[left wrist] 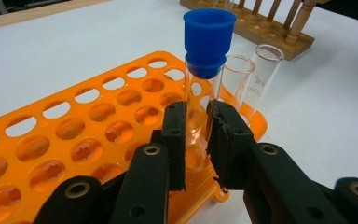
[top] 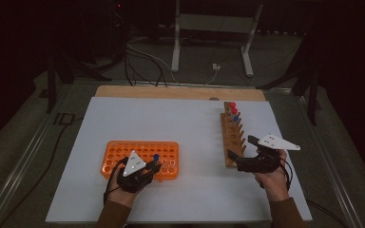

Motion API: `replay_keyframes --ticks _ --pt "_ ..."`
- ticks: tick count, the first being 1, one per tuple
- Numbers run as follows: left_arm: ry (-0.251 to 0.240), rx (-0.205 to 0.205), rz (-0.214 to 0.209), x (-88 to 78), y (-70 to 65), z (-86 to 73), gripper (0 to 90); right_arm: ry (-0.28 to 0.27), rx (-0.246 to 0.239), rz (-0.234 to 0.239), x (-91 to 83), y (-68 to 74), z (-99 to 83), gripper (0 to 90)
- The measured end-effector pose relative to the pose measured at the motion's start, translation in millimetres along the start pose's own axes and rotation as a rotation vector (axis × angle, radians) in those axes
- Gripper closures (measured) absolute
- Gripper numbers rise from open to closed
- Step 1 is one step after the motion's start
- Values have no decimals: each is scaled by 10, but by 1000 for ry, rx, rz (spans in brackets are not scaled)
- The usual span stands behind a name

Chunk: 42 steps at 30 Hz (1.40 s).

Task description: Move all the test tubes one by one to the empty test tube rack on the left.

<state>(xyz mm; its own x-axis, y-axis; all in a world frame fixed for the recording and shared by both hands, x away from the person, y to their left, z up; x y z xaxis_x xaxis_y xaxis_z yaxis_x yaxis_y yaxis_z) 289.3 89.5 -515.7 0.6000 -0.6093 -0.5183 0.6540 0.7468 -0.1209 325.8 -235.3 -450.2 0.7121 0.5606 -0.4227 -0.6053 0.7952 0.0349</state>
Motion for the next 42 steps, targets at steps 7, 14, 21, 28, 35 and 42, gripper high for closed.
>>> replay_keyframes --ticks 7,14,21,28,35,42 --pt "42 18 10 27 0 -55 769 11 -3 6 34 19 -27 17" --pt "60 18 12 49 0 -73 733 12 -6 9 37 26 -27 17" --pt "-2 2 -25 -35 27 -2 587 8 -5 5 35 13 -18 17" --pt "-91 -30 -61 -129 82 68 390 11 -9 4 74 24 4 17" --pt "-137 -28 -59 -177 77 122 270 19 -13 -9 133 -8 55 18" --pt "-167 -69 -45 -233 128 163 114 23 12 -30 187 -118 135 18"
Point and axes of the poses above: each handheld gripper's, and its own axes: x roughly forward along the jaws, z roughly out of its top, y roughly to its left, the point moved 6 cm from there along x, roughly forward along the jaws, and after that the axes turned 4 degrees about -x, right-handed, at the moved point
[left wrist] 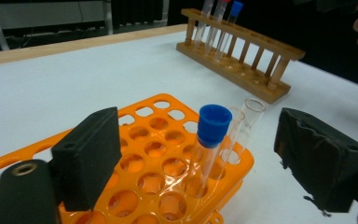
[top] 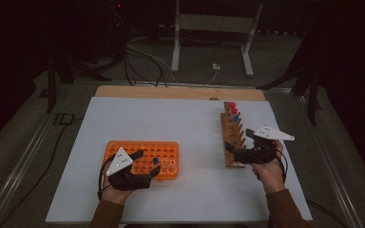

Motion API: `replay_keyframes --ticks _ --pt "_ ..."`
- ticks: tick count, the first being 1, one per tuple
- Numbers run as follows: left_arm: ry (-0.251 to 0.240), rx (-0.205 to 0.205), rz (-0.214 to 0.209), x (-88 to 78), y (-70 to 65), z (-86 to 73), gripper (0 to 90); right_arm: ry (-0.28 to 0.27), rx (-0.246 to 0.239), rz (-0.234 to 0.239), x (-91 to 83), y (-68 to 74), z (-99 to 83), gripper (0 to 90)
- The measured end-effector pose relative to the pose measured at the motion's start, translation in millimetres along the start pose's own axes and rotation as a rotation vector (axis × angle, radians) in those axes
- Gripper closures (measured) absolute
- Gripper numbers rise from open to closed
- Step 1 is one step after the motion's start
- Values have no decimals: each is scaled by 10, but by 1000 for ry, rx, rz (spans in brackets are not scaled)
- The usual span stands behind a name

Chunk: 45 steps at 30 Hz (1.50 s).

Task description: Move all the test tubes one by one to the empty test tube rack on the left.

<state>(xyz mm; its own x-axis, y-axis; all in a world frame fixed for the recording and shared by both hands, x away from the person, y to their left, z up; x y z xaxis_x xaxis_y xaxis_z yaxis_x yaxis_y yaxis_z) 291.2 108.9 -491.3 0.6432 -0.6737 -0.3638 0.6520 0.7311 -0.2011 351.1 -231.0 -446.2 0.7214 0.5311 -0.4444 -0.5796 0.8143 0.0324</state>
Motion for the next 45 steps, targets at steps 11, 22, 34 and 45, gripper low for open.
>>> replay_keyframes --ticks 11,22,34,45 --pt "-17 -36 84 -38 116 18 4 36 19 -54 206 -221 94 20" --pt "-18 -58 103 -21 150 -8 4 120 58 -142 570 -552 14 209" --pt "-8 -52 95 6 132 -28 4 139 65 -203 806 -650 -49 629" --pt "6 -43 83 37 106 -48 4 134 33 -231 814 -646 -51 761"
Point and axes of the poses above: each handheld gripper's, and its own axes: x roughly forward along the jaws, z roughly out of its top, y roughly to its left, the point moved 6 cm from there along x, roughly forward along the jaws, and after that the axes turned 4 degrees about -x, right-handed, at the moved point
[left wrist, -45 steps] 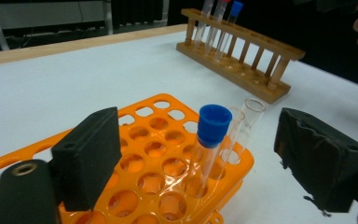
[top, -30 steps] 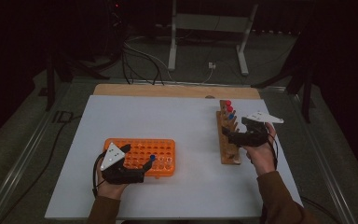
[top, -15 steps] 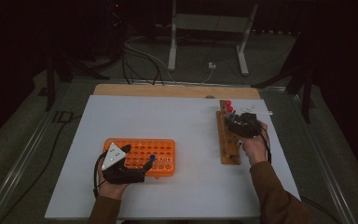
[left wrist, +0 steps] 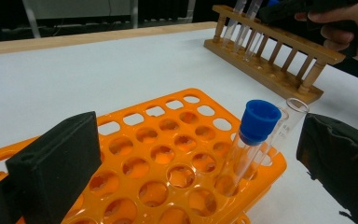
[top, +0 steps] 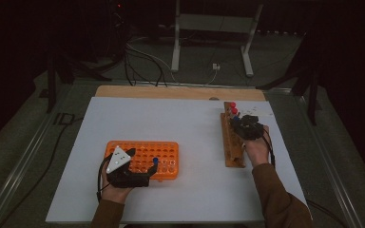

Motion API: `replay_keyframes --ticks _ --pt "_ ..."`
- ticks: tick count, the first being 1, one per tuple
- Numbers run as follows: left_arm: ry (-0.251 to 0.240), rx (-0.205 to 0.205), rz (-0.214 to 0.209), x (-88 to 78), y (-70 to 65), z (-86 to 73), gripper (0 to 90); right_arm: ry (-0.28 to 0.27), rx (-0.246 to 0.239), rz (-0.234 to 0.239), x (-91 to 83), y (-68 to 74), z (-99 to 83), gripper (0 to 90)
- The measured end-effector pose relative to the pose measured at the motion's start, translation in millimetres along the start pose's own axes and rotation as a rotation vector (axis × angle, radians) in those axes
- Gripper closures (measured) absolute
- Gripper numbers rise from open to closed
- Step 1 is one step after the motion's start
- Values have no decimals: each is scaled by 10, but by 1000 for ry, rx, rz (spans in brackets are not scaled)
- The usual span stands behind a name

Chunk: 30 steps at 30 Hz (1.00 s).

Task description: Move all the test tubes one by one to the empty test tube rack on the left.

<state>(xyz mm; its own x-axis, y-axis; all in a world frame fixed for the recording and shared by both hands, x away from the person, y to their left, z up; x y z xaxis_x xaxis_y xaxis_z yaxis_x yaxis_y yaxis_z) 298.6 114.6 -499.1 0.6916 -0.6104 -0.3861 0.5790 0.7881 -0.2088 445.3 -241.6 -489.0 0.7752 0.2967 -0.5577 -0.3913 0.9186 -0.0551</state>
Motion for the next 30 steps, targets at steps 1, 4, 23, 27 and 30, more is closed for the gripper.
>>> replay_keyframes --ticks 1,4,23,27,30 --pt "0 0 -1 0 1 -1 4 -3 2 -1 -8 -1 4 761" --pt "0 0 -1 0 3 -2 4 -12 -7 -8 -47 3 17 763" --pt "5 -2 1 6 -3 -5 5 -134 -49 -24 -501 27 255 763" --pt "7 0 3 6 0 -6 4 -154 -57 -24 -576 42 315 763" --pt "4 -1 2 5 -1 -4 5 -169 -60 -18 -631 66 349 763"
Point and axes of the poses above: each handheld gripper's, and its own axes: x roughly forward along the jaws, z roughly out of its top, y roughly to its left, the point moved 6 cm from there along x, roughly forward along the jaws, and after that the axes turned 4 degrees about -x, right-handed, at the moved point
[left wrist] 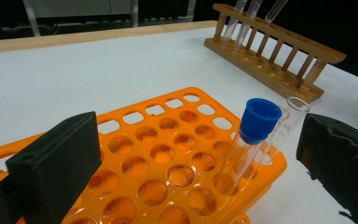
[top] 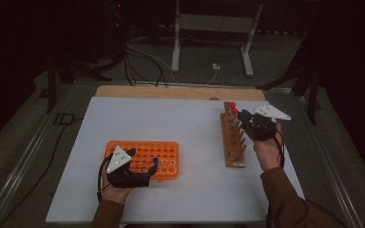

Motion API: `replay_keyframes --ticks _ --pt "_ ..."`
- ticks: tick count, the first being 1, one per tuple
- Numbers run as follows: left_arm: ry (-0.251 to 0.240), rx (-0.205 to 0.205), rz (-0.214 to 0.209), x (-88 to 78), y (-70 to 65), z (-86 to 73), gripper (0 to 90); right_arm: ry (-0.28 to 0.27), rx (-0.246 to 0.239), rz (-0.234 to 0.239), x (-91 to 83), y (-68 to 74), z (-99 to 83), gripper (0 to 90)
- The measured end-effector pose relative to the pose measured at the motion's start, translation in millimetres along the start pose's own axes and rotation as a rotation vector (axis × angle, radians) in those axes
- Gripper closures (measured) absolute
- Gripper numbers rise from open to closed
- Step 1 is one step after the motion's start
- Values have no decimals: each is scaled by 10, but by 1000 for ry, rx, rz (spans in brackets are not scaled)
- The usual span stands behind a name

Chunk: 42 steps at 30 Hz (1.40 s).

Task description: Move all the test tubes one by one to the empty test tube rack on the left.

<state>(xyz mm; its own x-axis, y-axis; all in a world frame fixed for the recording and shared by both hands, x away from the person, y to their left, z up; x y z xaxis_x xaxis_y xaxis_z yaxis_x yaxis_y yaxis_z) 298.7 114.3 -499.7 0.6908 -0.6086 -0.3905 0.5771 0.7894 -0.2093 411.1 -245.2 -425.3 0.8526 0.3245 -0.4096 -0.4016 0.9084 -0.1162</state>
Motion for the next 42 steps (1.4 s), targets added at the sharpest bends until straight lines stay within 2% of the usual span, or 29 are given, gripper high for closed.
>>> replay_keyframes --ticks 5,13,19,27,31,33,36,42 --pt "-1 2 0 0 -3 1 5 -13 -2 24 -51 62 31 763" --pt "-6 0 1 -1 -8 15 5 -13 1 98 -96 233 25 763" --pt "-31 13 3 -28 -40 86 6 -2 -24 157 -99 435 16 762" --pt "-53 51 1 -36 -125 247 13 1 -50 220 -118 699 56 762" --pt "-71 82 24 -37 -161 325 28 5 -59 256 -129 828 82 762" --pt "-79 84 32 -32 -169 367 34 11 -66 271 -127 893 91 762" --pt "-90 80 25 -8 -193 420 36 15 -70 296 -116 990 110 761" --pt "-87 98 9 85 -270 476 54 13 -85 360 -124 1221 184 761"
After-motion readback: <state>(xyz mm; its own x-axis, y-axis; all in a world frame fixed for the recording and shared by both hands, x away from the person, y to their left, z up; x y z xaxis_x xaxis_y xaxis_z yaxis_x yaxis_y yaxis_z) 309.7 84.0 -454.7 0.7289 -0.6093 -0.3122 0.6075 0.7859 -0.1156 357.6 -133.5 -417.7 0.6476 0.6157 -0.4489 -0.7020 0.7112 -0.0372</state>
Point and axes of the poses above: each handheld gripper's, and its own axes: x roughly forward along the jaws, z roughly out of its top, y roughly to its left, the point moved 6 cm from there along x, roughly forward along the jaws, and after that the axes turned 4 degrees about -x, right-handed, at the moved point
